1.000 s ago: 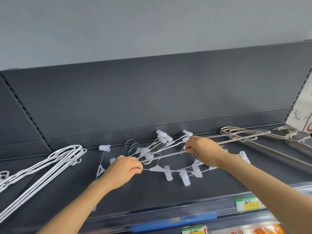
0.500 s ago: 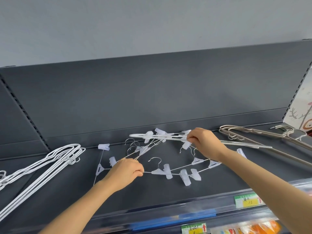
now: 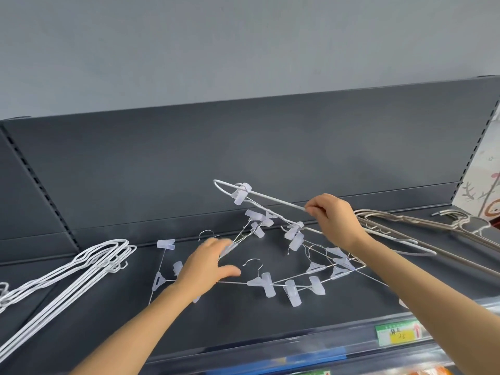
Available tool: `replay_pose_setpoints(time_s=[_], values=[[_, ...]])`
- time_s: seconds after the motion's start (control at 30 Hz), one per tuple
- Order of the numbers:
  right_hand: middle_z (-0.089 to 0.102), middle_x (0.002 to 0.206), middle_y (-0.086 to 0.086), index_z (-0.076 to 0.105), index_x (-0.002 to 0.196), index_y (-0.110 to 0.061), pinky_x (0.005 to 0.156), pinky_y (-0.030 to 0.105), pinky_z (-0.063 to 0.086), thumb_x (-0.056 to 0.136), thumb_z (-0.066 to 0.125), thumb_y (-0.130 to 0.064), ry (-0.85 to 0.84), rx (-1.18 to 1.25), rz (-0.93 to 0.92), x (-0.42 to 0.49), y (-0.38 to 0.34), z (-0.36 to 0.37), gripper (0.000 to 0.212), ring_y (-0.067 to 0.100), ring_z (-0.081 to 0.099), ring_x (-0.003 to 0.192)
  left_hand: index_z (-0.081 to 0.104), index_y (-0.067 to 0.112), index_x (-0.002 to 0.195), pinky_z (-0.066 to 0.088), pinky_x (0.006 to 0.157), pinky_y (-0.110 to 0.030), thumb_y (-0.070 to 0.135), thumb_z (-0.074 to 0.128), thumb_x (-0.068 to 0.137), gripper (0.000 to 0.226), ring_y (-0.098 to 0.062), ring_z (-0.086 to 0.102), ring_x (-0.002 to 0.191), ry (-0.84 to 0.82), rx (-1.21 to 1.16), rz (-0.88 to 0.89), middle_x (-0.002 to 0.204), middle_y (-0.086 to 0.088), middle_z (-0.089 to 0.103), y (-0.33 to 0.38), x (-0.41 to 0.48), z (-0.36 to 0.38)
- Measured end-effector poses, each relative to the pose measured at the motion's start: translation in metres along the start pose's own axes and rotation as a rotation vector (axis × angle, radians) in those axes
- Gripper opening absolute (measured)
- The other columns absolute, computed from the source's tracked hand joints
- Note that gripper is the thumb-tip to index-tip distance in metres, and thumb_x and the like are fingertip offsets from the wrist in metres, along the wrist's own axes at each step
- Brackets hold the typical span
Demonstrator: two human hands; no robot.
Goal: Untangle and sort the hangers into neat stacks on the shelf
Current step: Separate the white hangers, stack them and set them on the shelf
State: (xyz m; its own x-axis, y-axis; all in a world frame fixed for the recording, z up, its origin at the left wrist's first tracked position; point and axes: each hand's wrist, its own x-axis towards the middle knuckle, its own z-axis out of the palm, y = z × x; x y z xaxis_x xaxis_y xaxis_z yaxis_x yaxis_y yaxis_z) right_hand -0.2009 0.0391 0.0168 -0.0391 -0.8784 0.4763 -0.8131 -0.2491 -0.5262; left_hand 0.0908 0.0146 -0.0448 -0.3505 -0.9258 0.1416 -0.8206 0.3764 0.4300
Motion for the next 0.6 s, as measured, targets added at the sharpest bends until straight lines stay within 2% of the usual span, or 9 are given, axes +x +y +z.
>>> replay_pose_setpoints(time_s=[0.1,0.17,0.23,0.33,0.4,0.43,0.5,0.57,0.6], values=[[0.062,0.084,0.001,0.067,0.085,-0.008,0.072,0.027,0.042,0.092,0.052,-0.007,0.008,0.002,0.013,0.002,0.001,-0.001,0.016,0.018,0.055,0.079,0.033,0.019,0.144,0.043,0.088,-0.026,0.037,0.071,0.081,0.076,-0.011,0.055,0.103,0.199,-0.296,-0.078,0.133,0.000,0.049,0.020,0.017,-0.018],[0.063,0.084,0.001,0.068,0.087,-0.007,0.073,0.027,0.042,0.092,0.052,-0.008,-0.005,0.004,0.009,0.002,-0.001,-0.002,0.017,0.018,0.055,0.079,0.022,0.017,0.148,0.043,0.084,-0.022,0.027,0.072,0.082,0.084,-0.011,0.057,0.102,0.300,-0.438,-0.099,0.139,-0.002,0.046,0.033,0.031,-0.033],[0.063,0.085,0.001,0.068,0.088,-0.008,0.074,0.028,0.044,0.092,0.053,-0.009,-0.016,0.009,-0.001,0.002,-0.002,-0.004,0.017,0.018,0.055,0.079,0.013,0.019,0.150,0.043,0.084,-0.018,0.018,0.076,0.079,0.094,-0.011,0.057,0.104,0.332,-0.504,-0.085,0.145,-0.003,0.041,0.042,0.045,-0.046],[0.062,0.083,0.001,0.069,0.087,-0.009,0.071,0.028,0.043,0.092,0.053,-0.009,-0.004,0.011,-0.017,0.002,-0.002,-0.009,0.016,0.018,0.055,0.077,0.007,0.024,0.150,0.044,0.089,-0.021,0.009,0.077,0.077,0.103,-0.013,0.060,0.106,0.286,-0.556,-0.075,0.144,-0.002,0.039,0.048,0.060,-0.054],[0.060,0.080,-0.002,0.068,0.085,-0.010,0.068,0.022,0.038,0.091,0.054,-0.007,0.015,0.014,-0.029,0.002,0.000,-0.012,0.016,0.014,0.053,0.073,0.016,0.021,0.148,0.046,0.091,-0.025,0.008,0.076,0.077,0.094,-0.013,0.063,0.100,0.294,-0.570,-0.092,0.129,0.001,0.051,0.051,0.067,-0.053],[0.059,0.078,-0.004,0.069,0.084,-0.009,0.066,0.017,0.037,0.091,0.054,-0.007,0.019,0.018,-0.032,0.001,0.000,-0.014,0.016,0.010,0.052,0.071,0.027,0.019,0.143,0.047,0.091,-0.029,0.010,0.076,0.077,0.082,-0.013,0.064,0.096,0.326,-0.570,-0.109,0.120,0.002,0.058,0.051,0.070,-0.052],[0.057,0.076,-0.007,0.069,0.085,-0.009,0.063,0.006,0.034,0.091,0.055,-0.007,0.007,0.019,-0.029,0.001,0.002,-0.018,0.016,0.002,0.050,0.067,0.052,0.015,0.117,0.051,0.086,-0.033,0.018,0.078,0.075,0.051,-0.016,0.067,0.091,0.403,-0.594,-0.136,0.103,0.002,0.066,0.052,0.076,-0.049],[0.059,0.078,-0.006,0.070,0.086,-0.010,0.062,0.005,0.035,0.091,0.056,-0.010,-0.029,0.024,-0.015,0.000,0.003,-0.020,0.015,0.000,0.050,0.067,0.059,0.014,0.094,0.055,0.078,-0.037,0.025,0.079,0.072,0.032,-0.020,0.068,0.085,0.458,-0.631,-0.152,0.093,0.001,0.068,0.052,0.080,-0.046],[0.061,0.080,-0.005,0.070,0.086,-0.012,0.062,0.006,0.035,0.091,0.056,-0.012,-0.051,0.036,0.000,0.000,0.003,-0.021,0.014,0.001,0.051,0.068,0.059,0.012,0.090,0.056,0.076,-0.040,0.025,0.078,0.071,0.029,-0.022,0.069,0.082,0.479,-0.645,-0.160,0.090,0.000,0.068,0.053,0.082,-0.045]])
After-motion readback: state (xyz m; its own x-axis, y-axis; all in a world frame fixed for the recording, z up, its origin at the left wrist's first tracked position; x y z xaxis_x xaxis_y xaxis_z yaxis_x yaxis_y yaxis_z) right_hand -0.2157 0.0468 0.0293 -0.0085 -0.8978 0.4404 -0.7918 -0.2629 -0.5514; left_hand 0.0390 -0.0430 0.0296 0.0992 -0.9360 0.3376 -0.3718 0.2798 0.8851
